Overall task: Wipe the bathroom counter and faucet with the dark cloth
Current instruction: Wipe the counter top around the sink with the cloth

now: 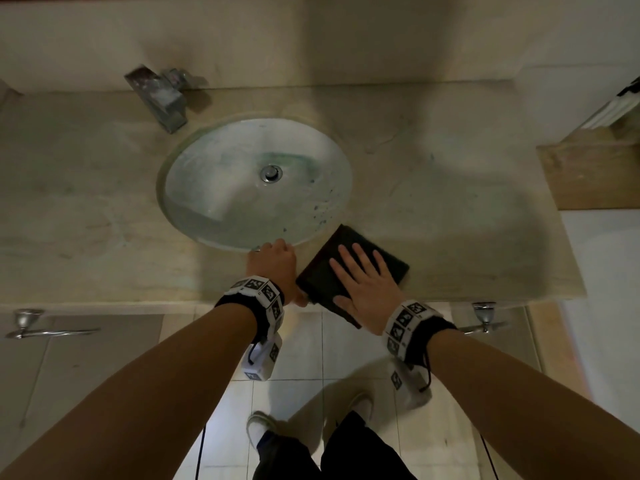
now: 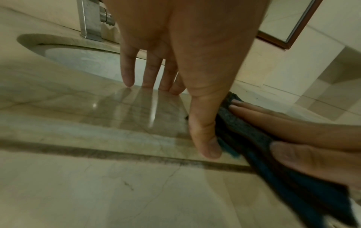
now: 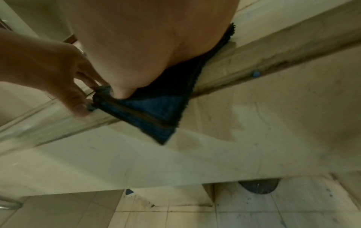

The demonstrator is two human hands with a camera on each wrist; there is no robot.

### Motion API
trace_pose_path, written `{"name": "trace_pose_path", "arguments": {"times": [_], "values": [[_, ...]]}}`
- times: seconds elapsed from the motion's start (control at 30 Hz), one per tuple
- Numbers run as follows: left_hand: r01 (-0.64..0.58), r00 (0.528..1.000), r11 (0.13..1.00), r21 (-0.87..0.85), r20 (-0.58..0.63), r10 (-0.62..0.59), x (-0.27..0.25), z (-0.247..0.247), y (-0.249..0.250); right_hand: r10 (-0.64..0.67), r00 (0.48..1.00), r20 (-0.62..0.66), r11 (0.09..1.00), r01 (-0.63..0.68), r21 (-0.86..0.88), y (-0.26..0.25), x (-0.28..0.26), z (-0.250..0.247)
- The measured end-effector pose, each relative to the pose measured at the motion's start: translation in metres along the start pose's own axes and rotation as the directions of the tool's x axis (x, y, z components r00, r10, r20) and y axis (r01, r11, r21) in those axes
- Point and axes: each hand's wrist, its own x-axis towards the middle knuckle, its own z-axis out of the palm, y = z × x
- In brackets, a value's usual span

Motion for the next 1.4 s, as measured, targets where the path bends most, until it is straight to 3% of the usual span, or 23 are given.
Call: {"name": "trace_pose_path", "arguments": {"times": [0.27, 0.43, 0.57, 0.7, 0.9, 1.03, 1.23, 1.4], "values": [[0.000, 1.000, 1.000, -0.003, 0.008, 0.000, 0.004, 0.007, -0.004, 0.221, 0.975, -0.022, 0.972, -0.218, 0.089, 0.047, 0.083, -0.043], [0.028, 1.000, 0.999, -0.017, 0.009, -0.028, 0.006, 0.013, -0.004, 0.281, 0.958, -0.049, 0.955, -0.275, 0.111, 0.071, 0.121, -0.062], [0.019, 1.000, 0.999, 0.028, 0.001, -0.019, 0.005, 0.009, -0.001, 0.268, 0.960, -0.084, 0.961, -0.260, 0.090, 0.062, 0.110, -0.055], [0.017, 1.000, 1.000, 0.005, 0.016, -0.017, 0.001, 0.003, 0.000, 0.163, 0.983, -0.082, 0.987, -0.162, 0.015, 0.032, 0.061, -0.032], [0.009, 0.999, 1.000, -0.005, 0.032, -0.009, -0.002, -0.001, 0.002, 0.045, 0.999, 0.002, 0.999, -0.045, -0.030, 0.026, 0.010, -0.012], [0.009, 0.999, 1.000, -0.004, 0.032, -0.009, 0.001, 0.002, 0.002, 0.065, 0.998, 0.014, 0.998, -0.065, -0.023, 0.029, 0.020, -0.014], [0.018, 1.000, 1.000, -0.010, 0.018, -0.018, 0.003, 0.005, 0.001, 0.212, 0.977, -0.010, 0.974, -0.211, 0.078, 0.050, 0.079, -0.043], [0.026, 1.000, 0.999, -0.021, 0.010, -0.026, 0.003, 0.009, 0.000, 0.279, 0.959, -0.049, 0.956, -0.273, 0.104, 0.052, 0.093, -0.047]]}}
